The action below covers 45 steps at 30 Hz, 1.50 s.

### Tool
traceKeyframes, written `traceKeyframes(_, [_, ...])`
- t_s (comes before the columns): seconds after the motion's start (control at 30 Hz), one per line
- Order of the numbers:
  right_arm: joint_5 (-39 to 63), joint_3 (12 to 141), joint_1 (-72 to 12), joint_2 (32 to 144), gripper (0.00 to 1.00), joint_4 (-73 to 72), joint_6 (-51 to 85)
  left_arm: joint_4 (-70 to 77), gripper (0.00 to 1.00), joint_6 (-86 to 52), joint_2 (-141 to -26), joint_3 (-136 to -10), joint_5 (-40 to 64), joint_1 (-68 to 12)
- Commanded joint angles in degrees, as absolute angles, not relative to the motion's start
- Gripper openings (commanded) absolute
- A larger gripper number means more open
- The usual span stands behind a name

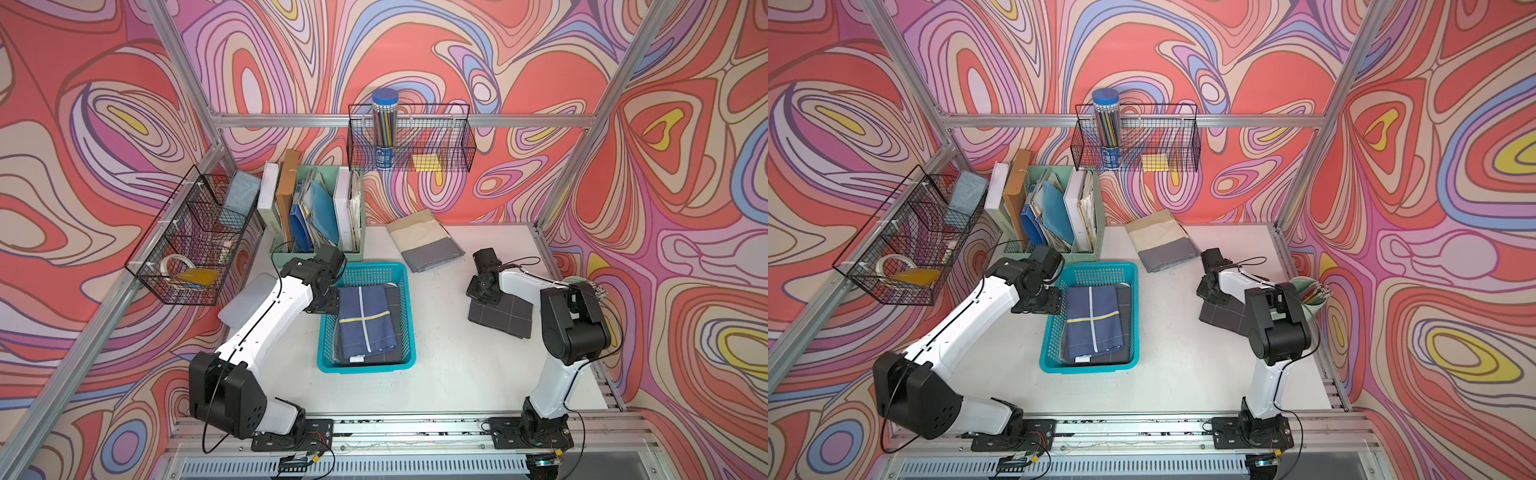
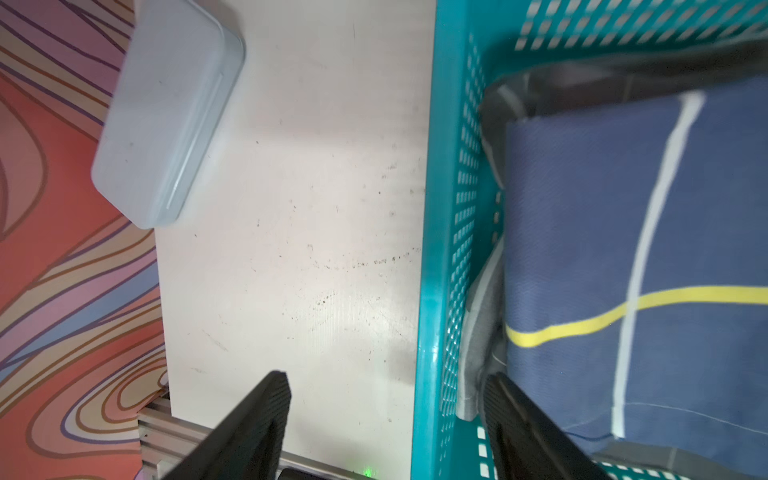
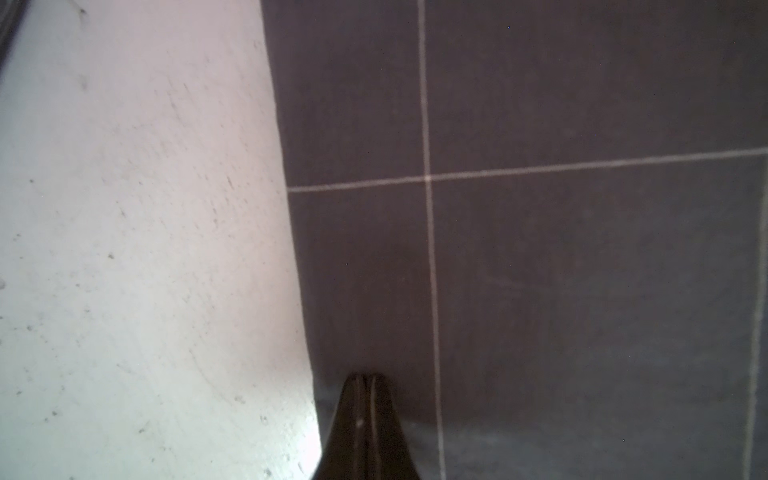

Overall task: Put the folded pillowcase in the basket
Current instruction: Pick up the pillowcase from the center of the board.

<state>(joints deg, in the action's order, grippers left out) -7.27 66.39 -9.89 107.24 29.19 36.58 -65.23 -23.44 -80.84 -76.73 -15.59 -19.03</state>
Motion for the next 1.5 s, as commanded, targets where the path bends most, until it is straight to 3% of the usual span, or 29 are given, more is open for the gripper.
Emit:
traceKeyframes(0.0, [-1.92, 62.47, -13.22, 108.69, 0.0, 32.27, 37.33, -68.48, 0.81, -24.45, -78.14, -80.64, -12.93, -18.81])
traceKeyframes(0.23, [1.83, 60.08, -24.33, 103.52, 0.0, 35.92, 39.8, -63.5, 0.77, -26.67, -77.23, -81.9, -1.14, -20.58])
traceKeyframes(0.4, [1.7, 56.08, -26.28, 91.91, 0.0, 38.52, 43.46, -58.13, 0.75, -29.58, -80.73, -80.78, 3.74, -26.03])
traceKeyframes(0.53, [-3.96, 60.41, -26.26, 85.18, 0.0, 42.59, 42.15, -55.3, 0.74, -31.22, -85.47, -82.35, 5.65, -30.58])
traceKeyframes(0.67, [-9.38, 71.21, -26.09, 85.23, 0.0, 47.5, 37.67, -53.82, 0.74, -33.14, -89.43, -85.9, 6.08, -35.51])
traceKeyframes(0.77, [-13.48, 76.84, -22.03, 87.32, 0.0, 51.56, 35.0, -54.13, 0.73, -34.88, -93.25, -89.86, 5.39, -40.37])
traceKeyframes(0.83, [-12.8, 76.93, -17.67, 87.12, 0.0, 50.66, 33.11, -54.29, 0.76, -35.61, -96.02, -92.61, 5.24, -43.35])
traceKeyframes(0.93, [-10.31, 75.61, -10.23, 85.48, 0.09, 48.82, 31.5, -53.21, 0.77, -37.05, -100.1, -96.27, 4.83, -47.61])
traceKeyframes(1.07, [-7.88, 72.58, -4.81, 84.91, 0.09, 46.48, 30.88, -48.84, 0.77, -43.72, -106.03, -97.77, 6.05, -51.39])
traceKeyframes(1.2, [-5.28, 67.49, -2.69, 87.7, 0.08, 42.91, 30.9, -39.91, 0.76, -50.29, -112.2, -97.11, 8.34, -53.89])
traceKeyframes(1.47, [0.28, 61.46, -2.38, 91.89, 0.05, 36.48, 31.25, -48.63, 0.75, -49.61, -126.89, -114.54, 7.57, -55.59])
